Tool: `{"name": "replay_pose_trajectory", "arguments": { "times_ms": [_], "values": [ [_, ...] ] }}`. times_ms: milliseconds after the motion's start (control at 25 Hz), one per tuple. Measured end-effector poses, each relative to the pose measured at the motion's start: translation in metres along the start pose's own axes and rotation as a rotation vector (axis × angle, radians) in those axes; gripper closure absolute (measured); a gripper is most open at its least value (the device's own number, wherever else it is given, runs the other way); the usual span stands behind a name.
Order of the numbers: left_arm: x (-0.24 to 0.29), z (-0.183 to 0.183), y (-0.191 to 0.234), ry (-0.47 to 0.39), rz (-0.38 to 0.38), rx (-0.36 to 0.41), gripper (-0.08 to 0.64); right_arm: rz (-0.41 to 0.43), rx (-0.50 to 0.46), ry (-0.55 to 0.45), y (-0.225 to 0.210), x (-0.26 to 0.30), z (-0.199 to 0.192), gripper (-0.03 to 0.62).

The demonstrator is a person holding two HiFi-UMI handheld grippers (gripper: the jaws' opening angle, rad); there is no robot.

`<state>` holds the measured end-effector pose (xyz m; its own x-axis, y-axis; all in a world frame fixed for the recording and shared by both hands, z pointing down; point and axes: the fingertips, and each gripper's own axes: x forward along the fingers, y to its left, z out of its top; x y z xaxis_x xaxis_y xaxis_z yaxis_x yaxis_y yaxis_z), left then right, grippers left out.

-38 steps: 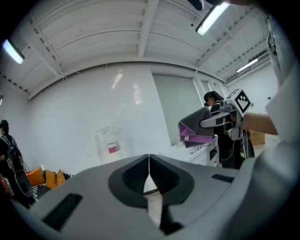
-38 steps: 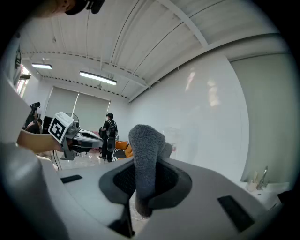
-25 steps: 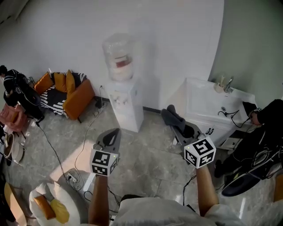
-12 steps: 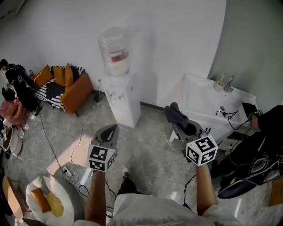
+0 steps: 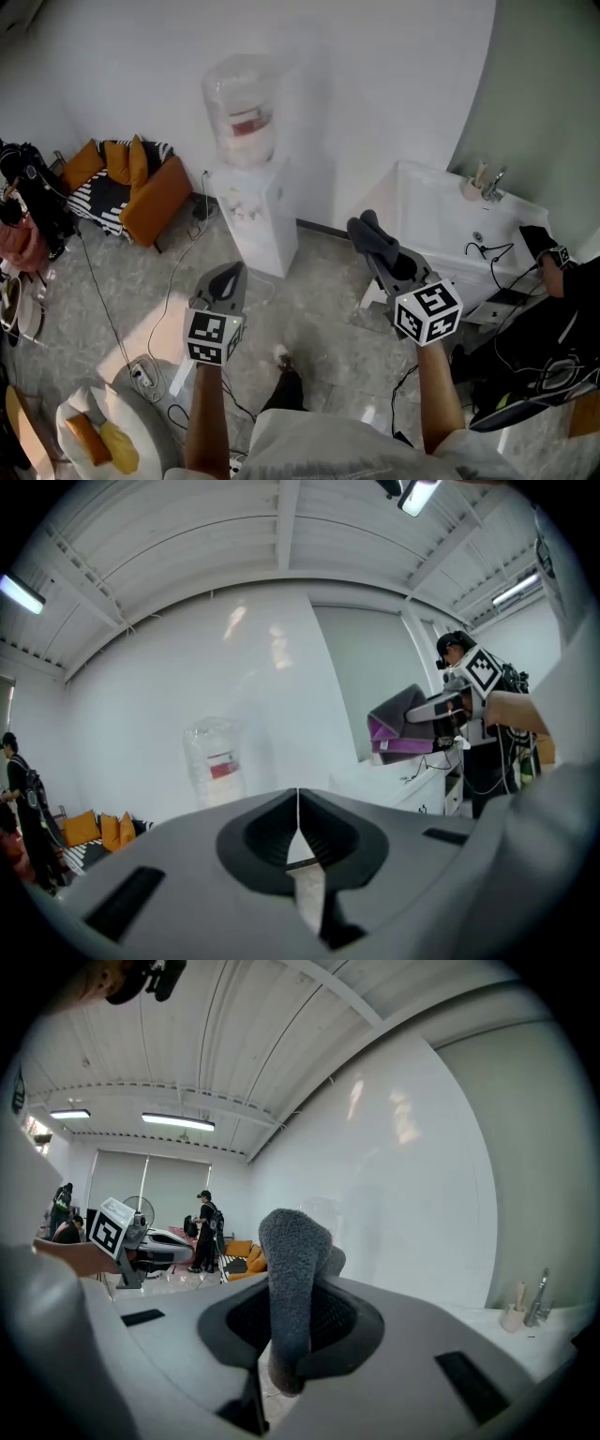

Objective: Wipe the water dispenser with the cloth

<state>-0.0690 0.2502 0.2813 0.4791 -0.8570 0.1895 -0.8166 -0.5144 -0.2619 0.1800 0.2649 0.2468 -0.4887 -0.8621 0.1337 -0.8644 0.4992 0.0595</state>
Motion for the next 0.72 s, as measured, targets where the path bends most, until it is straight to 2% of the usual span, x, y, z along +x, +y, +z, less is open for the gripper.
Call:
{"name": "replay_pose_trajectory", "arguments": {
  "times_ms": [320, 520, 720],
  "values": [
    [0.114, -0.019, 0.096, -0.007, -0.020, -0.033, 0.541, -0.057, 0.002, 0.058, -0.044, 0.131, -0.002, 0.529],
    [0.191, -0.046, 0.163, 0.032, -0.035, -0.067, 0.541, -0.058, 0.029, 0.094, -0.066, 0.228, -0.012, 0.529],
    [0.253, -0.066, 0.204, 0.066, -0.075, -0.090, 0.541, -0.053, 0.062, 0.120, -0.086, 0.305, -0.019, 0.529]
  ]
}}
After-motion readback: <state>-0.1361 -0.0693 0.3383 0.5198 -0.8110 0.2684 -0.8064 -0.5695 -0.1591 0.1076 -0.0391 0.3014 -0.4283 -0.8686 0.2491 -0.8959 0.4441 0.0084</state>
